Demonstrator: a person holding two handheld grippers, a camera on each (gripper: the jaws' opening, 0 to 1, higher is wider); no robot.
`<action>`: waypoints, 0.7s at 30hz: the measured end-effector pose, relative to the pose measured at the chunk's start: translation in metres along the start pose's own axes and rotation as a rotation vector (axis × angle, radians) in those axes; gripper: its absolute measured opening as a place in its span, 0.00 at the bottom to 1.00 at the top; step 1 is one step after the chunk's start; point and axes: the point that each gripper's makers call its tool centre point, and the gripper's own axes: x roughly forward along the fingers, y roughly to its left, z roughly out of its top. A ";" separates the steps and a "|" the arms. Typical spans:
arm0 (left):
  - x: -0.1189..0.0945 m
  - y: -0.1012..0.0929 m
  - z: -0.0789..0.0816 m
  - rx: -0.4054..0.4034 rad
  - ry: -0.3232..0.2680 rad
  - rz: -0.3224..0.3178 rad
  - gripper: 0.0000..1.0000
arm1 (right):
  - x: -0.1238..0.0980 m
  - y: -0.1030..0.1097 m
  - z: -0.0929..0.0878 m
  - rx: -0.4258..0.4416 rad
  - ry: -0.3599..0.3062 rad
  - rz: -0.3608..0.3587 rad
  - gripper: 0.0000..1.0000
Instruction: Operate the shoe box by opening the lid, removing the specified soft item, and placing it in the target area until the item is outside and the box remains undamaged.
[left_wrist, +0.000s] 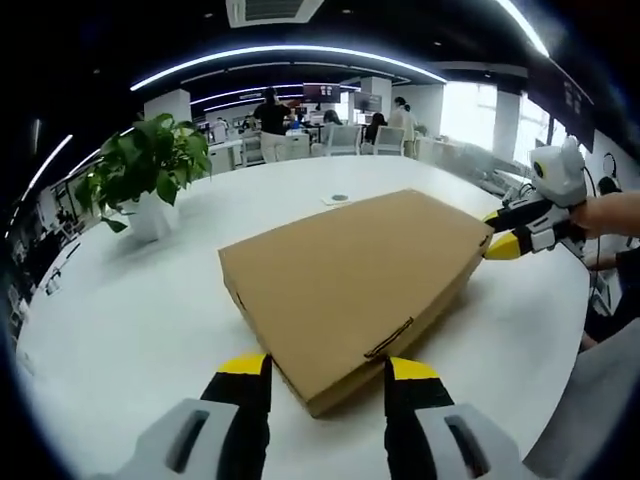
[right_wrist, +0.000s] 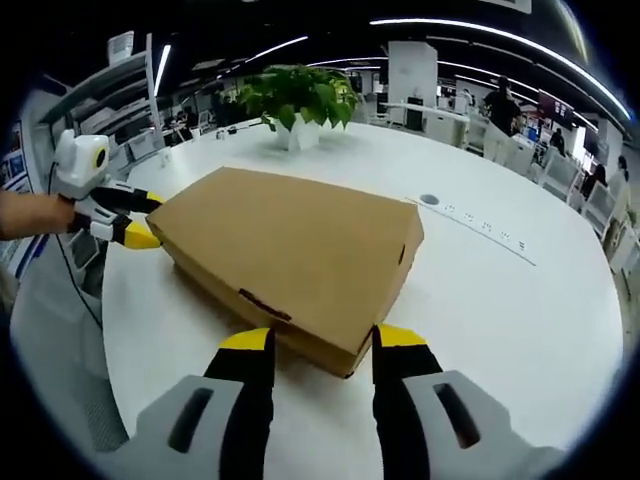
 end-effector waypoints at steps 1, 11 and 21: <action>-0.001 0.001 -0.001 0.005 0.002 -0.008 0.44 | -0.001 0.002 -0.001 0.002 0.001 -0.002 0.35; -0.008 0.011 -0.008 0.045 0.015 -0.062 0.44 | -0.007 0.024 -0.008 0.029 0.014 -0.040 0.34; -0.017 0.016 -0.015 0.080 0.025 -0.108 0.44 | -0.015 0.045 -0.016 0.062 0.026 -0.078 0.33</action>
